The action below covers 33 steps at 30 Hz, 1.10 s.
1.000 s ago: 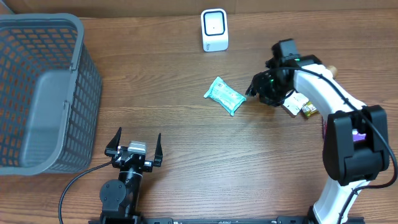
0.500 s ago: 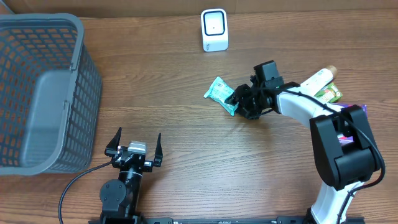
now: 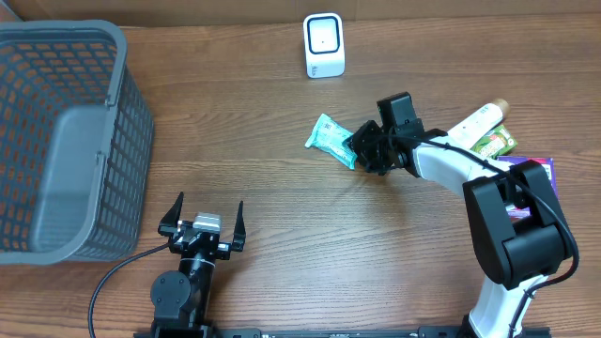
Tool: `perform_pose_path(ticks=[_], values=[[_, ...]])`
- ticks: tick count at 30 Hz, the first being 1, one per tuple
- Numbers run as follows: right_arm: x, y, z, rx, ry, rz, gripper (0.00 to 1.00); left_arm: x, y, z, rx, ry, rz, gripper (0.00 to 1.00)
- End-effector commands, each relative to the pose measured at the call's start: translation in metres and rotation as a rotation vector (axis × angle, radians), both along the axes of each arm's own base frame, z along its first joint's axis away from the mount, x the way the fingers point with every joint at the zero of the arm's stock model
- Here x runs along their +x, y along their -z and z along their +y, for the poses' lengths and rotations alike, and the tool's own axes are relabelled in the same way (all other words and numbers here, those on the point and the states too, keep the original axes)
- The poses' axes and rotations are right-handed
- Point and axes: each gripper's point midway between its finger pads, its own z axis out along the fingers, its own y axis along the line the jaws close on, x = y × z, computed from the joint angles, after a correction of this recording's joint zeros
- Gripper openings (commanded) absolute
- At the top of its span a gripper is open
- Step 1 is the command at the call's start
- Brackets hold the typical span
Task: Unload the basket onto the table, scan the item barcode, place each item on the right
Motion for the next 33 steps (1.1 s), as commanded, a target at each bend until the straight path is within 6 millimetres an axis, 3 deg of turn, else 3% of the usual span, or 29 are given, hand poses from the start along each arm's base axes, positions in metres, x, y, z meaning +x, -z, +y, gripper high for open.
perform_pose_path(ticks=[1,2,4,8,10,13,16,19,25,33], values=[[-0.002,0.021,-0.013,-0.070,0.046,0.023,0.09,0.000,0.001,0.001,-0.003,-0.006,0.001,1.00],[-0.002,0.021,-0.014,-0.070,0.043,0.021,0.04,0.000,0.001,0.001,-0.003,-0.006,0.001,1.00],[-0.003,0.018,-0.010,-0.052,-0.014,0.005,0.04,0.000,0.001,0.001,-0.003,-0.006,0.001,0.99],[-0.003,-0.009,-0.003,0.040,-0.294,-0.088,0.04,0.000,0.001,0.001,-0.003,-0.006,0.001,1.00],[-0.009,-0.025,-0.013,0.039,-0.472,-0.147,0.04,0.000,0.001,0.001,-0.003,-0.006,0.001,1.00],[-0.016,-0.032,-0.028,-0.029,-0.644,-0.195,0.04,0.000,0.001,0.001,-0.003,-0.006,0.001,1.00],[-0.017,-0.032,-0.040,-0.103,-0.698,-0.192,0.04,0.000,0.001,0.001,-0.003,-0.006,0.001,1.00],[-0.016,-0.048,-0.036,-0.077,-0.708,-0.212,0.04,0.000,0.001,0.001,-0.003,-0.006,0.001,1.00],[-0.012,-0.130,-0.015,0.050,-0.735,-0.355,0.04,0.000,0.001,0.001,-0.003,-0.006,0.001,1.00],[-0.015,-0.247,-0.014,0.049,-0.688,-0.498,0.04,0.000,0.001,0.001,-0.003,-0.006,0.001,1.00]])
